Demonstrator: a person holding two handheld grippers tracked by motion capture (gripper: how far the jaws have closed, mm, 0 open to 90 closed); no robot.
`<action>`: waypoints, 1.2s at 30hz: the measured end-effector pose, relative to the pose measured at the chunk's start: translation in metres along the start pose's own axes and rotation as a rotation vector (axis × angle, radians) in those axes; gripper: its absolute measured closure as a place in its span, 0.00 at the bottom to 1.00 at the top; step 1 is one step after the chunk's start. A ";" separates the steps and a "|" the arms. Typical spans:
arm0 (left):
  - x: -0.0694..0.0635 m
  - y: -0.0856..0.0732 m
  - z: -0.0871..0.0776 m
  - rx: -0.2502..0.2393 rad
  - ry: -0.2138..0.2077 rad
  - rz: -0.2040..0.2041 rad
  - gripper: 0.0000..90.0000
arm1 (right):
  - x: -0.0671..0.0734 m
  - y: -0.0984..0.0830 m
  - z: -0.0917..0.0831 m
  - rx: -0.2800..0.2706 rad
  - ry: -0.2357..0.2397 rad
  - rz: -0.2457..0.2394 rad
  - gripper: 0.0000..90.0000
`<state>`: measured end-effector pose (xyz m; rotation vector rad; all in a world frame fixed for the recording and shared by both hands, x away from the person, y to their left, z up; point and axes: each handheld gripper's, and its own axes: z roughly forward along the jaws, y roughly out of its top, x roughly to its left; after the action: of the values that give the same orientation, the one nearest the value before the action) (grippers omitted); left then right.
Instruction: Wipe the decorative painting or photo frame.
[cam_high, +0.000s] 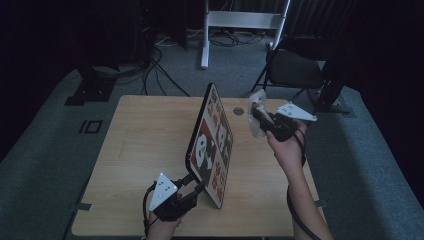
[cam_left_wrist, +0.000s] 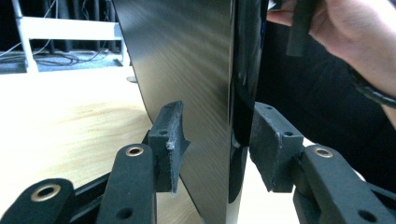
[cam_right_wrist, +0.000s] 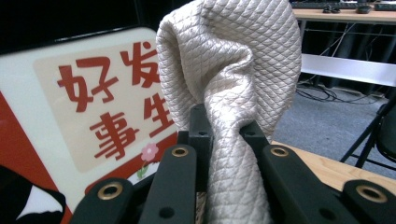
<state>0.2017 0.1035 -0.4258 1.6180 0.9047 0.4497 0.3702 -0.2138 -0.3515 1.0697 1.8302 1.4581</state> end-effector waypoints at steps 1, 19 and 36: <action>0.000 -0.002 0.002 0.001 0.002 -0.014 0.63 | 0.000 -0.001 -0.001 0.002 0.001 -0.001 0.90; 0.035 -0.002 -0.016 -0.035 0.064 -0.073 0.87 | 0.001 -0.032 -0.007 0.021 0.002 0.044 0.90; 0.089 0.012 -0.015 0.007 -0.033 0.002 0.86 | -0.015 -0.036 -0.015 0.005 -0.027 0.070 0.90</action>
<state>0.2511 0.1801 -0.4265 1.6277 0.8813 0.4208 0.3575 -0.2372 -0.3836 1.1617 1.7949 1.4722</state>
